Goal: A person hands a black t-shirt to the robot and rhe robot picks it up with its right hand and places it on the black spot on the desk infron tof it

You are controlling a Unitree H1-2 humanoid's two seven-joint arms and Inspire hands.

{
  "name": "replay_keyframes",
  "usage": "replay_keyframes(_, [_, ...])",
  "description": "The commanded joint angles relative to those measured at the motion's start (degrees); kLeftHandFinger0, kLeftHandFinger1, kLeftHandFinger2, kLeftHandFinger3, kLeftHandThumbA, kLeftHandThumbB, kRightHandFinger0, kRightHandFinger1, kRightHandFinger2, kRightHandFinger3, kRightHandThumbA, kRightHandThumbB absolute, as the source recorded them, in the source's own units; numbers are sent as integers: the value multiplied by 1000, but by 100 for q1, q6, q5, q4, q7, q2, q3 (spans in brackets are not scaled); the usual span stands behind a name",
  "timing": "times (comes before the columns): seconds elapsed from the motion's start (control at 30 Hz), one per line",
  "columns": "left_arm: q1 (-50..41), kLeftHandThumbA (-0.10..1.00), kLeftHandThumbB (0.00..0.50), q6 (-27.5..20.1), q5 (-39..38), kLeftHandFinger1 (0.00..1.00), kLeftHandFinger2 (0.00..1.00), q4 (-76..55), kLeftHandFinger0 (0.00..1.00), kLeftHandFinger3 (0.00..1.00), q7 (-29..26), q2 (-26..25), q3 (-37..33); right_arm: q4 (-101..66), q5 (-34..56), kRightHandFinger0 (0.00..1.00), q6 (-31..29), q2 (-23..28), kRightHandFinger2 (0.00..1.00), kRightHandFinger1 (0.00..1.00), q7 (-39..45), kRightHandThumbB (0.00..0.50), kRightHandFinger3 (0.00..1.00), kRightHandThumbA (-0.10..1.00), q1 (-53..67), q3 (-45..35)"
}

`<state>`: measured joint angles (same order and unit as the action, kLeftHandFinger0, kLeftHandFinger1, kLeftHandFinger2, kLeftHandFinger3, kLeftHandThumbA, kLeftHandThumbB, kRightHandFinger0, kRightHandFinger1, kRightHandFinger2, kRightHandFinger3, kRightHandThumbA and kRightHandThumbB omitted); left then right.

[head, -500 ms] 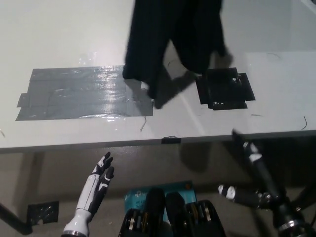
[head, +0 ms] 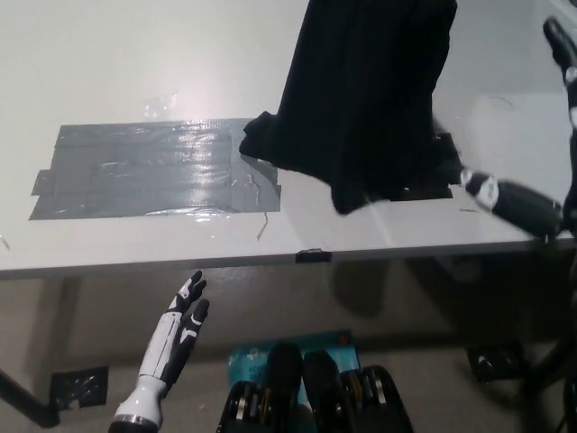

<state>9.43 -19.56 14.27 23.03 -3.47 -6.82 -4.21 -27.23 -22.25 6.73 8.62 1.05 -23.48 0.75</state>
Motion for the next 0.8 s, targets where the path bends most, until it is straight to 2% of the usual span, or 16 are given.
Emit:
replay_keyframes(0.0, [121, 1000, 494, -313, -1, 1000, 1000, -15, 847, 1000, -131, -43, 36, 551, -270, 1000, 525, 135, 1000, 1000, -91, 380, 1000, 1000, -675, -239])
replay_keyframes(0.1, [124, 1000, 490, -276, 9, 1000, 1000, -57, 854, 1000, -115, -52, 41, 1139, -197, 1000, 553, 138, 1000, 1000, -279, 382, 1000, 1000, -1171, -406])
replay_keyframes(0.3, [129, 1000, 494, -265, 19, 1000, 1000, -54, 834, 1000, -89, -53, 26, 2133, 134, 1000, 712, 101, 1000, 1000, -230, 458, 1000, 1000, -1929, -589])
replay_keyframes(0.43, [137, 1000, 491, -212, 7, 1000, 1000, -89, 819, 1000, -73, -29, 20, 2640, 312, 1000, 861, 67, 1000, 1000, -135, 479, 1000, 1000, -2308, -637])
replay_keyframes(0.57, [177, 1000, 488, -256, 10, 1000, 1000, -45, 832, 1000, -78, -43, 22, 3396, 430, 1000, 902, 43, 1000, 1000, -162, 452, 1000, 1000, -2813, -617])
replay_keyframes(0.63, [187, 1000, 487, -260, 2, 1000, 1000, -43, 824, 1000, -57, -55, 16, 3706, 473, 1000, 911, 30, 1000, 1000, -162, 457, 1000, 1000, -3029, -594])
replay_keyframes(0.7, [223, 1000, 497, -282, -4, 1000, 1000, -23, 825, 1000, -48, -59, 10, 3928, 593, 1000, 907, -36, 1000, 1000, -170, 491, 1000, 1000, -3213, -596])
replay_keyframes(0.77, [241, 1000, 500, -293, -25, 1000, 1000, -2, 828, 1000, -31, -62, 8, 4050, 586, 1000, 853, -43, 1000, 1000, -145, 500, 1000, 1000, -3329, -521])
